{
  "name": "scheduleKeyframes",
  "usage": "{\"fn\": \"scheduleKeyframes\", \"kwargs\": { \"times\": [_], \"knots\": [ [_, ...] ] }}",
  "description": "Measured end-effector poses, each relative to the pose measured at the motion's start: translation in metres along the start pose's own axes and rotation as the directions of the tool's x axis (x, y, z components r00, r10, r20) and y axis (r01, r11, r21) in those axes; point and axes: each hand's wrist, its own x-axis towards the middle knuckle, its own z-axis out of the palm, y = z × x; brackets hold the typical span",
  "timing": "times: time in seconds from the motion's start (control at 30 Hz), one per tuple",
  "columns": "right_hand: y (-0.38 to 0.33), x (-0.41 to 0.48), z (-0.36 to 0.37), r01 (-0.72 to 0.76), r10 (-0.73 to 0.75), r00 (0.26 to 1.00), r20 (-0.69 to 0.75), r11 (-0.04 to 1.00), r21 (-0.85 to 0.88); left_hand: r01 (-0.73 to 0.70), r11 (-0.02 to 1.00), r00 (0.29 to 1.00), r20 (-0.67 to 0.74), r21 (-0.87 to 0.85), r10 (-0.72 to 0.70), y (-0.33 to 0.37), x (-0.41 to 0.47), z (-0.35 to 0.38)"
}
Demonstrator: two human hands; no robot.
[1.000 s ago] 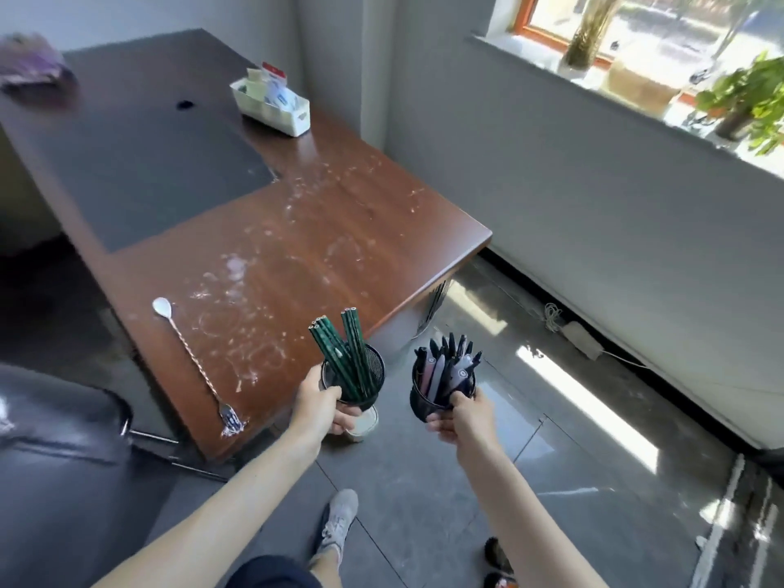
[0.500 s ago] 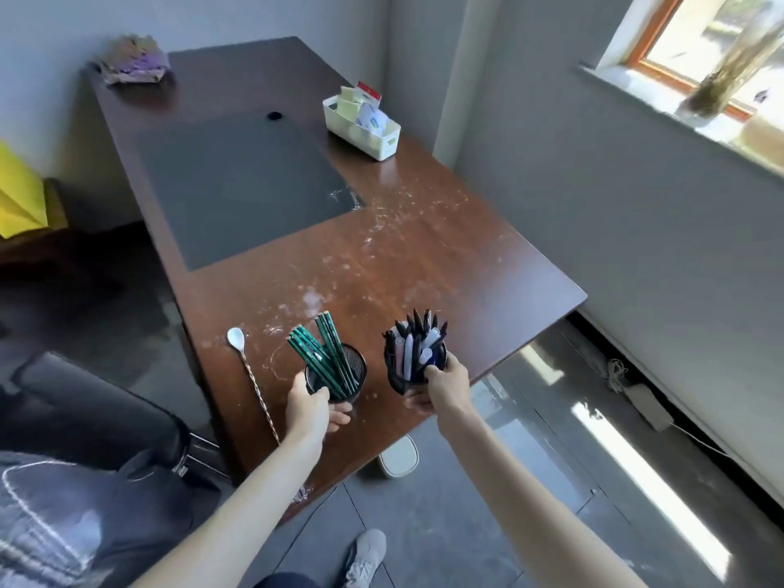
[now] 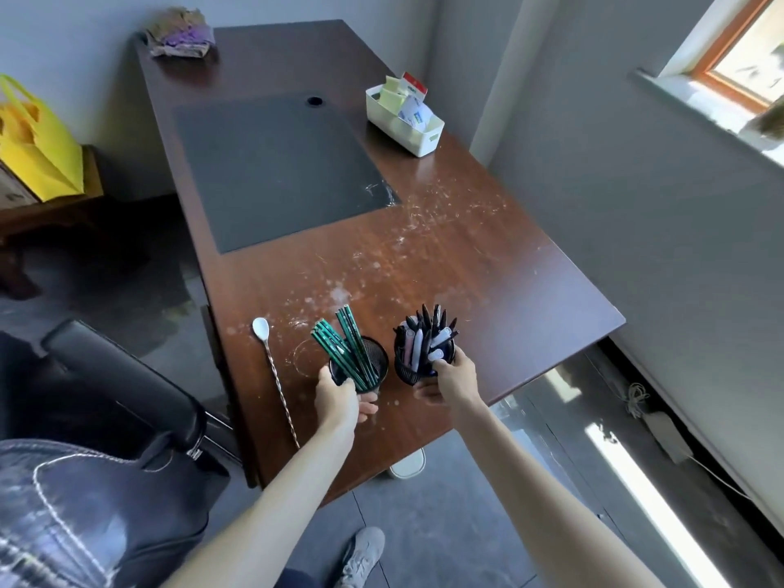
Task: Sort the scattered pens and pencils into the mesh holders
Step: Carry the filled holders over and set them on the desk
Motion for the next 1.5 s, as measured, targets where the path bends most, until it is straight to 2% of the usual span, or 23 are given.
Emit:
{"fn": "scheduleKeyframes", "kwargs": {
  "times": [0.2,0.5,0.73,1.03,1.2,1.33,1.5],
  "knots": [
    [-0.001,0.015,-0.001,-0.029,0.029,0.999,-0.013,0.999,0.021,0.025,1.000,1.000,0.001,-0.012,-0.025,0.001,0.000,0.004],
    [-0.001,0.025,0.005,-0.064,0.064,0.998,-0.002,0.997,0.036,0.035,0.988,0.999,0.012,-0.154,-0.033,0.000,0.000,0.009],
    [0.004,0.032,0.006,-0.093,0.093,0.996,0.004,0.994,0.053,0.022,0.980,1.000,0.006,-0.198,-0.021,-0.003,0.001,0.012],
    [0.009,0.039,0.004,-0.083,0.078,0.994,0.081,0.995,0.062,-0.036,0.978,0.999,-0.004,-0.208,0.036,-0.004,0.000,0.019],
    [0.021,0.034,-0.005,-0.116,0.098,0.989,0.113,0.980,0.160,-0.030,0.968,0.999,-0.050,-0.251,0.018,-0.013,-0.009,0.029],
    [0.037,0.019,-0.030,-0.135,0.118,0.989,0.088,0.966,0.222,-0.003,0.982,1.000,-0.014,-0.189,0.000,-0.031,-0.030,0.048],
    [0.072,-0.008,-0.087,-0.149,0.145,0.989,0.036,0.943,0.299,-0.030,0.999,0.991,0.128,-0.046,0.035,-0.052,-0.063,0.086]
  ]
}}
